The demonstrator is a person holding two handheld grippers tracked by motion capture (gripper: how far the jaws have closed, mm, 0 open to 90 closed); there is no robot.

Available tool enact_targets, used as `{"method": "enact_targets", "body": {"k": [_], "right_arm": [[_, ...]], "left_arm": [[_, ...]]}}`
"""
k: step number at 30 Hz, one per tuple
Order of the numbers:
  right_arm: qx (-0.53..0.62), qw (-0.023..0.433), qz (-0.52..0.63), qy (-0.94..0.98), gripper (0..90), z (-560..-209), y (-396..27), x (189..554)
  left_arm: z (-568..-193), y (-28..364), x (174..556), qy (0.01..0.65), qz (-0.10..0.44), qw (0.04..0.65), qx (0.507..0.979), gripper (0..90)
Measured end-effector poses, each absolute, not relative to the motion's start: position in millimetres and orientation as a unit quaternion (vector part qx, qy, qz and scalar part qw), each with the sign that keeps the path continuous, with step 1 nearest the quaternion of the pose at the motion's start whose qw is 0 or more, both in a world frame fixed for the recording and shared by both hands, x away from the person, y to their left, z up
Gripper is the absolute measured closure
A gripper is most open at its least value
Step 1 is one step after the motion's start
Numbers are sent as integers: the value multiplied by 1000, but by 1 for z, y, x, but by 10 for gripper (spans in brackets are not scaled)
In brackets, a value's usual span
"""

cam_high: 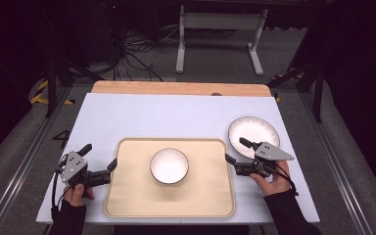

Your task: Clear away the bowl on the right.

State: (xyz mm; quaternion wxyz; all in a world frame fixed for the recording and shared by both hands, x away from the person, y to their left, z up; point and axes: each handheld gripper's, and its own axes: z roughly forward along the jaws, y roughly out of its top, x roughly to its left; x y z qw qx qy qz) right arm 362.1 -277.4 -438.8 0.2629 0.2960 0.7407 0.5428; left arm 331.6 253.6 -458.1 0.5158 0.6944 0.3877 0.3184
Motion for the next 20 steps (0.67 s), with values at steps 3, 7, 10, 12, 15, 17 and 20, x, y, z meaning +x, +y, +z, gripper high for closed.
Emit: {"method": "enact_targets", "body": {"k": [3, 7, 10, 12, 15, 17, 20], "right_arm": [[299, 259, 539, 744, 183, -445, -278, 362], [301, 256, 532, 749, 177, -450, -277, 362], [301, 251, 529, 753, 175, -452, -275, 363], [303, 249, 526, 754, 175, -454, -275, 363], [306, 249, 527, 753, 175, -453, -276, 364], [308, 250, 527, 751, 174, -453, -277, 363], [311, 251, 529, 748, 171, -452, -278, 363]], "left_arm": [[-458, 254, 332, 388, 318, 516, 694, 1], [-458, 254, 332, 387, 318, 517, 694, 2], [-458, 253, 332, 387, 318, 518, 693, 2], [-458, 253, 331, 387, 318, 517, 694, 2], [-458, 253, 332, 387, 319, 517, 694, 2], [-458, 253, 332, 387, 319, 517, 694, 2], [-458, 253, 332, 387, 319, 517, 694, 2]]}}
